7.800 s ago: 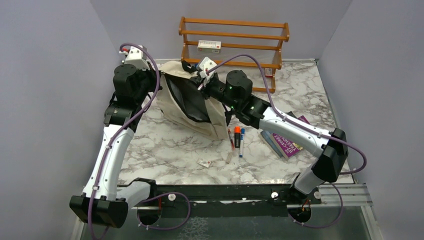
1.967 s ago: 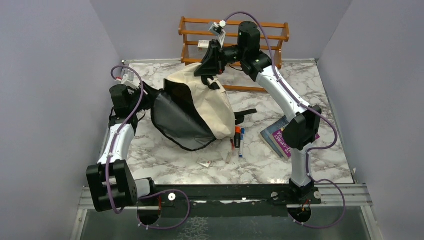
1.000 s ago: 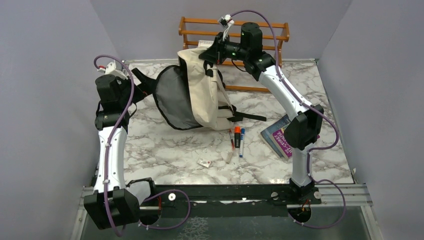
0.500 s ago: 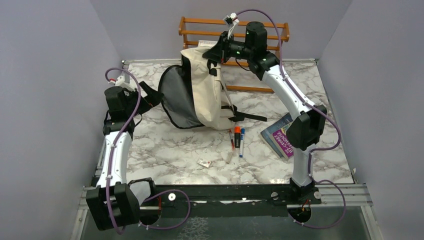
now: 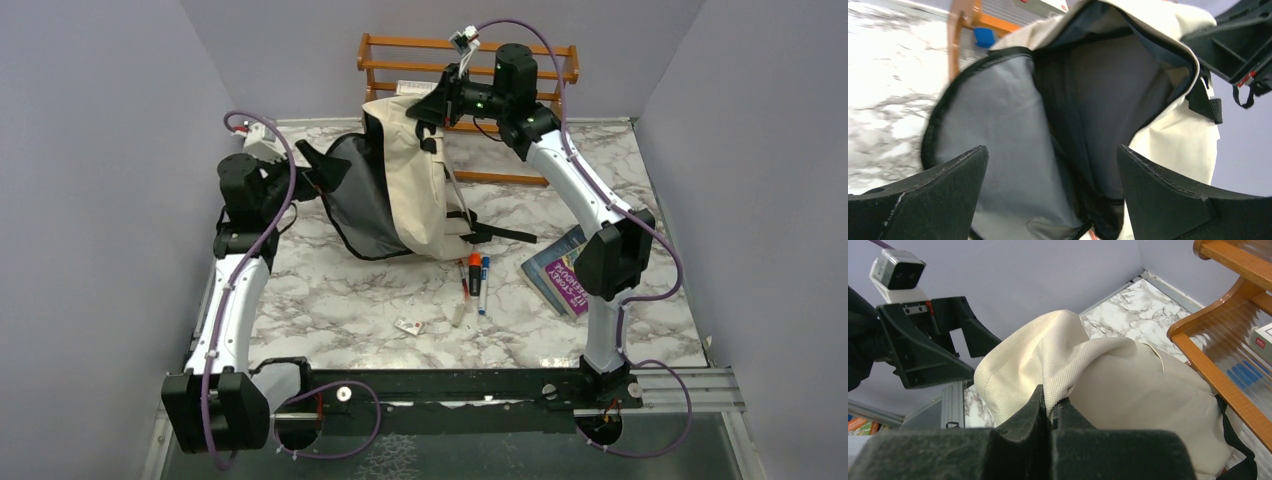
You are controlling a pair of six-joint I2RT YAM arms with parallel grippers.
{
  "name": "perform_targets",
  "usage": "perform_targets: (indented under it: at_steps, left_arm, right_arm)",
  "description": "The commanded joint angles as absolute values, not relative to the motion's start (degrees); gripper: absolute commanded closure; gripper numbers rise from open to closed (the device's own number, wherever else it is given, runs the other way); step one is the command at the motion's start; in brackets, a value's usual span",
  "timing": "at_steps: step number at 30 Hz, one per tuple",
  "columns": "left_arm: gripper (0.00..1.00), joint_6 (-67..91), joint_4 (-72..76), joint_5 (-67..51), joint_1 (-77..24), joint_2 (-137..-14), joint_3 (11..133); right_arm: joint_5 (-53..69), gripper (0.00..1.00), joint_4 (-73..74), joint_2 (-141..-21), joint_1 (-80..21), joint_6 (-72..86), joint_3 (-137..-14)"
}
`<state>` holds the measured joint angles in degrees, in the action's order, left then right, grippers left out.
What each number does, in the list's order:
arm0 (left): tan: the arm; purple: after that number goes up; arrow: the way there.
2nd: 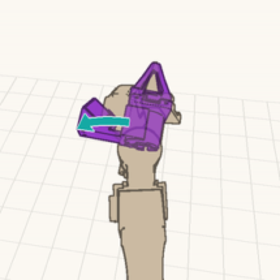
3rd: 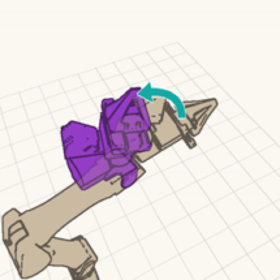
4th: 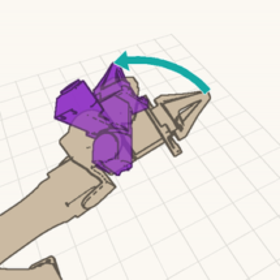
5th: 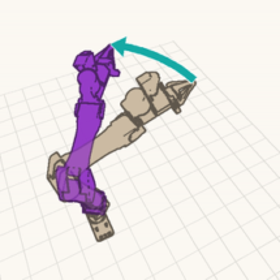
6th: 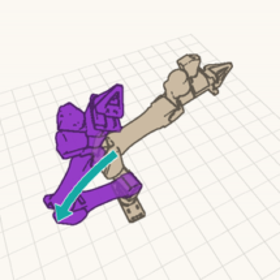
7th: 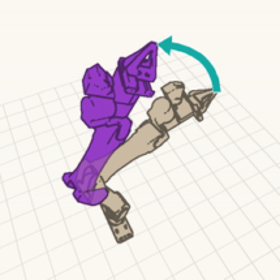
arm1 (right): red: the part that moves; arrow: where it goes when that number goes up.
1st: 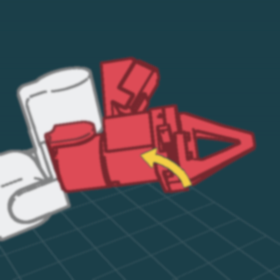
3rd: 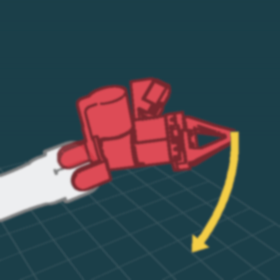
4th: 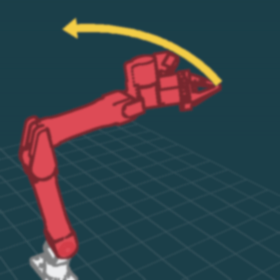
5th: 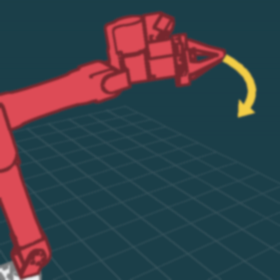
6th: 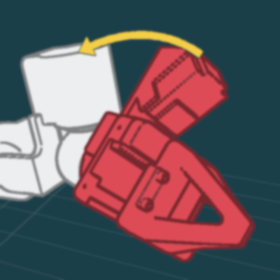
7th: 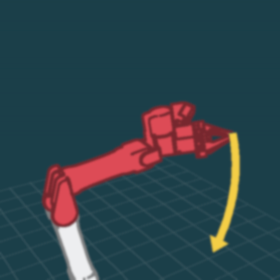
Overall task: Pack the student bag
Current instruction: Unzip the student bag at the center of the board.
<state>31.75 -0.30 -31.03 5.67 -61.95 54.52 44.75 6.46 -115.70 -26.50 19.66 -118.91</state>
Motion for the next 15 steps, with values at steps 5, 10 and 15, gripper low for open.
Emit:
perform_targets:
  at_steps: [5,10,15]
  left_arm:
    - [0.07,32.0,2.1,-18.8,-7.2,-69.5,55.7]
    - [0.12,31.8,2.1,-15.7,-8.6,-73.4,56.6]
    - [0.13,31.3,1.6,-14.1,-9.8,-76.7,56.8]
  right_arm:
    - [47.7,1.00,1.3,-113.3,-26.1,21.3,-120.8]
    - [48.1,1.00,1.3,-113.4,-26.1,21.5,-120.7]
    - [48.5,1.00,1.1,-113.4,-26.1,21.8,-120.8]
